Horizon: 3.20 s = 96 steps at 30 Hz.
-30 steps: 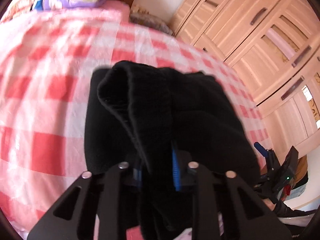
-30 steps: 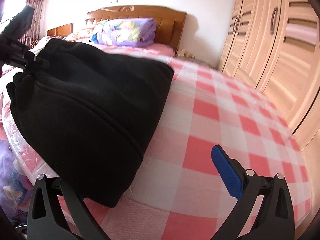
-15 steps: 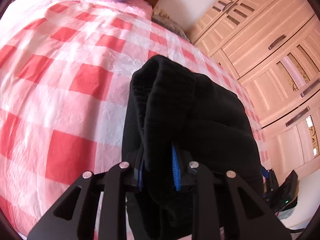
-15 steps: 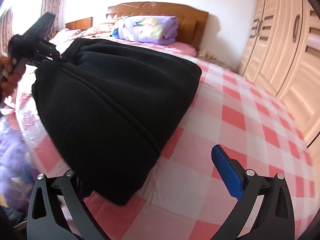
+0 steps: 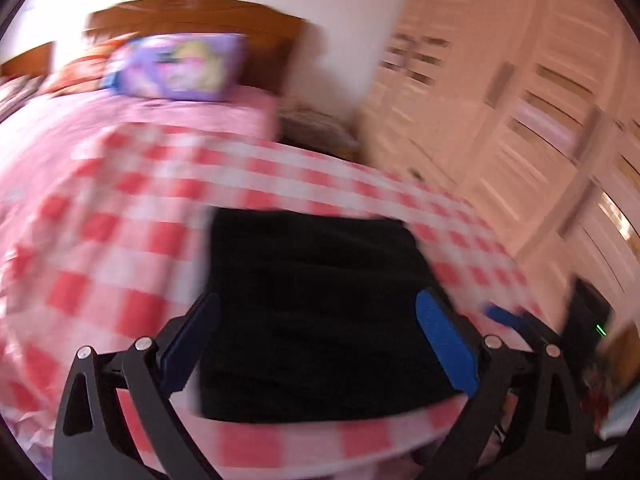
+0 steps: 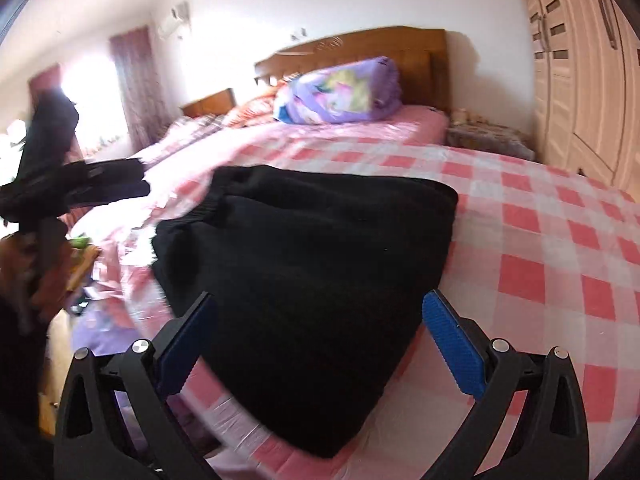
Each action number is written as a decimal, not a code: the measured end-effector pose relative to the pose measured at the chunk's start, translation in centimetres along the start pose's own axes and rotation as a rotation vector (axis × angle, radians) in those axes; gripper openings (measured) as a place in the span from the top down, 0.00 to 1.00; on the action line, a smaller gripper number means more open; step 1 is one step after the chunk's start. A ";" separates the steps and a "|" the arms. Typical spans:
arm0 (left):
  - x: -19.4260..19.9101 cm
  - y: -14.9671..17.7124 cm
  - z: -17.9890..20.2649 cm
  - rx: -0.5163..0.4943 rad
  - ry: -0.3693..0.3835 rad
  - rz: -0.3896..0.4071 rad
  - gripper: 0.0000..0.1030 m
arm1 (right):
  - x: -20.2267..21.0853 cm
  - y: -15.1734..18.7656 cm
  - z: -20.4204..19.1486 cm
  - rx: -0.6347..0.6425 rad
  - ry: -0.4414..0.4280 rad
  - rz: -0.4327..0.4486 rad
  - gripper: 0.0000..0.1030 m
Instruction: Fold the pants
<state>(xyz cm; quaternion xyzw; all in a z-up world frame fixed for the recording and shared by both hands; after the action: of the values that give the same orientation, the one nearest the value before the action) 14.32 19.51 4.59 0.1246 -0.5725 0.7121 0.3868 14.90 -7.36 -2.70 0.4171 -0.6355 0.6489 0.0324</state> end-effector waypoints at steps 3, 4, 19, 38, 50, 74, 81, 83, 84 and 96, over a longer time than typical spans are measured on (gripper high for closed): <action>-4.4 2.3 2.5 -0.072 0.006 -0.091 0.05 | -3.4 1.7 -0.1 0.025 0.021 -0.096 0.04; -5.7 3.1 2.1 -0.082 -0.028 -0.120 0.05 | -3.5 2.1 -0.3 0.047 0.025 -0.087 0.04; -6.4 4.7 -0.3 -0.050 -0.087 -0.038 0.13 | -13.5 -6.7 5.7 -0.028 -0.106 -0.263 0.04; -6.4 5.2 -0.3 -0.085 -0.094 -0.036 0.11 | -23.1 -10.7 0.0 0.082 -0.042 -0.491 0.04; -6.3 5.0 -0.4 -0.051 -0.049 -0.043 0.11 | -21.5 -13.6 4.2 -0.195 -0.199 -0.349 0.04; -12.5 -0.3 -2.4 0.055 -0.035 -0.128 0.02 | -14.6 -12.3 15.3 -0.556 -0.497 -0.094 0.04; -12.9 -0.1 -2.2 0.035 -0.044 -0.120 0.02 | -17.7 -10.9 11.4 -0.422 -0.471 -0.192 0.05; -12.6 -0.2 -2.2 0.038 -0.022 -0.114 0.02 | -16.7 -11.8 12.6 -0.510 -0.434 -0.141 0.04; -12.5 -0.2 -2.4 0.043 -0.014 -0.109 0.02 | -15.9 -12.3 13.1 -0.511 -0.385 -0.120 0.04; -9.3 1.7 -1.8 0.002 -0.123 -0.042 0.02 | -16.5 -9.5 10.6 -0.441 -0.305 -0.237 0.04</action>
<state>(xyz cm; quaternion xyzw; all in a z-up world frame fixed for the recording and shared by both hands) 19.83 17.30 -2.96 0.1806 -0.5915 0.6956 0.3655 36.34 -6.59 -6.38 0.5643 -0.7055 0.4165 0.1019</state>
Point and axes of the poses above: each gripper's, at about its wrist camera, not at the fingertips, and x roughly against the way its jaws point, z to its right, y to its underside, the point moved 7 cm from there along -x, roughly the way its jaws point
